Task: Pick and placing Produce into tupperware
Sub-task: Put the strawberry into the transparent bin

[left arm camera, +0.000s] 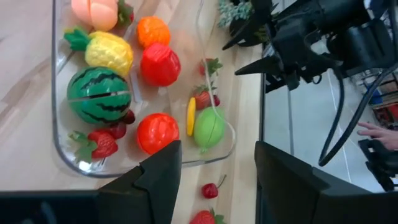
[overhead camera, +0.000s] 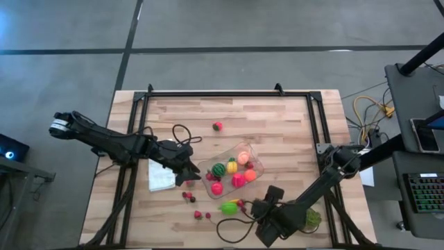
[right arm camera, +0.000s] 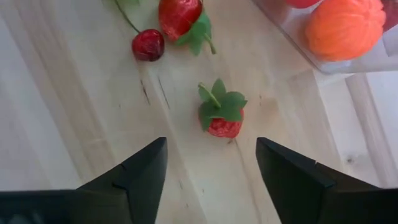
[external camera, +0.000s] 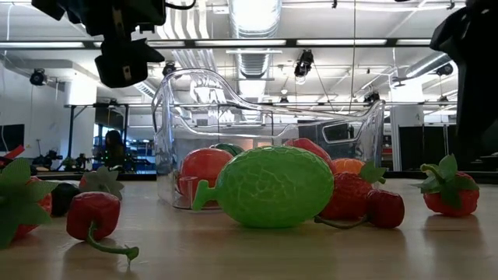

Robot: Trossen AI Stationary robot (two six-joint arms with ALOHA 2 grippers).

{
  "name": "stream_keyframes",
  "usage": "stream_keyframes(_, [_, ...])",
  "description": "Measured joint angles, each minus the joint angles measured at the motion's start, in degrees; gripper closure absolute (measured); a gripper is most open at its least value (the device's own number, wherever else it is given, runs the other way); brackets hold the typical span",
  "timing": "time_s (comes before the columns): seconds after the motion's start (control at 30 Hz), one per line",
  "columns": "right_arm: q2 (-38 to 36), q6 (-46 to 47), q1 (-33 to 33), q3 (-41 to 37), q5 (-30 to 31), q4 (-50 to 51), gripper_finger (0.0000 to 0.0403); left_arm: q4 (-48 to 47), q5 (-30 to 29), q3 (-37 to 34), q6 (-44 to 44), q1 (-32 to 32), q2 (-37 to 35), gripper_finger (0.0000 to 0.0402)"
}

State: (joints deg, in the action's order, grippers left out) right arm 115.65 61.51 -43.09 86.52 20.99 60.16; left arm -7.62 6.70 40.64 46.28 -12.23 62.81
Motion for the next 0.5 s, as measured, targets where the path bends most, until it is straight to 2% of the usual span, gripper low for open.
stream_keyframes(0.2, [0.49,-0.02,0.09,-0.08,1.49,-0.68,0.0111,-0.36,-0.16,0.00,-0.13,0.12,0.00,0.0213])
stream_keyframes(0.37, [0.54,-2.20,0.74,-0.37,1.78,-1.15,0.0088,-0.39,-0.14,0.00,-0.59,0.17,0.00,0.0213])
stream_keyframes(0.5, [0.75,-1.30,2.46,-1.73,-1.97,-2.33,0.0084,-0.38,-0.15,0.00,-0.63,0.19,0.00,0.0213])
